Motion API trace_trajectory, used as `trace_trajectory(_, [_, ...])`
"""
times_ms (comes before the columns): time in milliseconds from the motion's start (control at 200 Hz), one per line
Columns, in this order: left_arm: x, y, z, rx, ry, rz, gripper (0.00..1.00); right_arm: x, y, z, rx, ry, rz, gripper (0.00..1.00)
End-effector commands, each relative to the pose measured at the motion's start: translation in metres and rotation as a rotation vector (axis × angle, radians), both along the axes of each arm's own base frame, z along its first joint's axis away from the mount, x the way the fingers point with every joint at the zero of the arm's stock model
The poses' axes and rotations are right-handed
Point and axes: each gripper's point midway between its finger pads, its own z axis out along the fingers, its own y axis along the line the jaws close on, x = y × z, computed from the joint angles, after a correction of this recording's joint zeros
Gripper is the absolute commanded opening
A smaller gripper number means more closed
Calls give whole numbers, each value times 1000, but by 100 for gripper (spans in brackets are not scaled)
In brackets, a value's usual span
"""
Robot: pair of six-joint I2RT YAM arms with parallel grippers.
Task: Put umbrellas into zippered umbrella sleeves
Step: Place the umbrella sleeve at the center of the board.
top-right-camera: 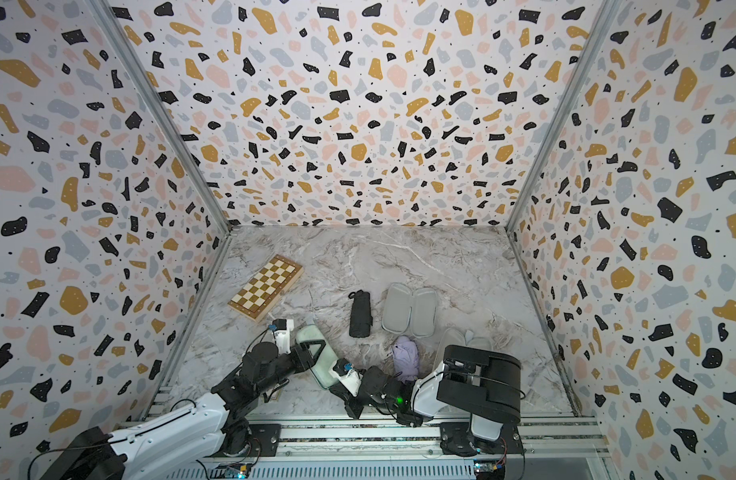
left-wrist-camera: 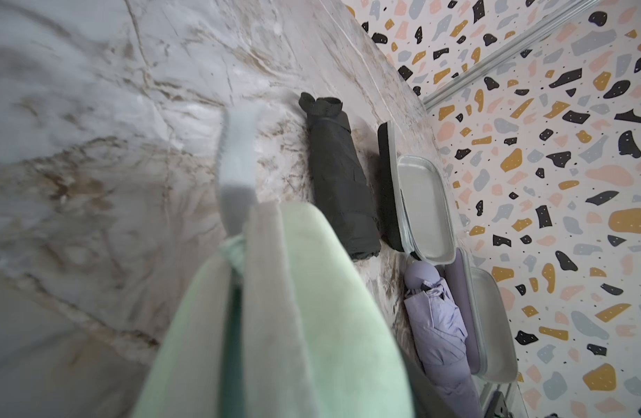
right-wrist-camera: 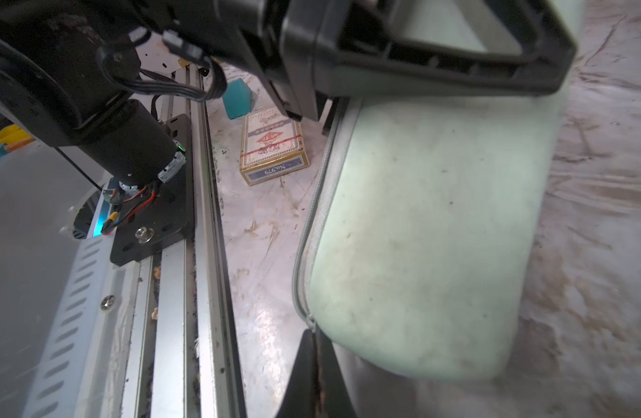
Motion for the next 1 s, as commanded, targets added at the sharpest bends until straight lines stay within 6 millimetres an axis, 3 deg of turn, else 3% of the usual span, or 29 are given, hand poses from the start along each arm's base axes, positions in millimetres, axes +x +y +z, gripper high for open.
trace_trajectory(0, [-8, 3, -5, 6, 2, -13, 76, 14, 8, 20, 70, -17, -61, 0])
trace_trajectory(150, [-19, 10, -18, 23, 32, -19, 79, 16, 7, 18, 51, -15, -71, 0])
trace_trajectory(225, [-22, 10, -15, 30, 42, -33, 92, 20, 3, 14, 40, -8, -98, 0])
trace_trajectory(315, [-27, 11, -14, 61, 68, -50, 100, 28, -1, 11, 27, 3, -127, 0])
trace_trajectory(456, [-30, 12, -17, 107, 87, -72, 99, 38, -7, 6, 6, 15, -159, 0])
trace_trajectory(641, [-43, -11, -16, 44, 139, -201, 99, 51, -19, 3, -3, 22, -191, 0])
trace_trajectory(996, [-71, -49, 9, -25, 99, -416, 98, 85, -51, -7, -47, -10, -230, 0])
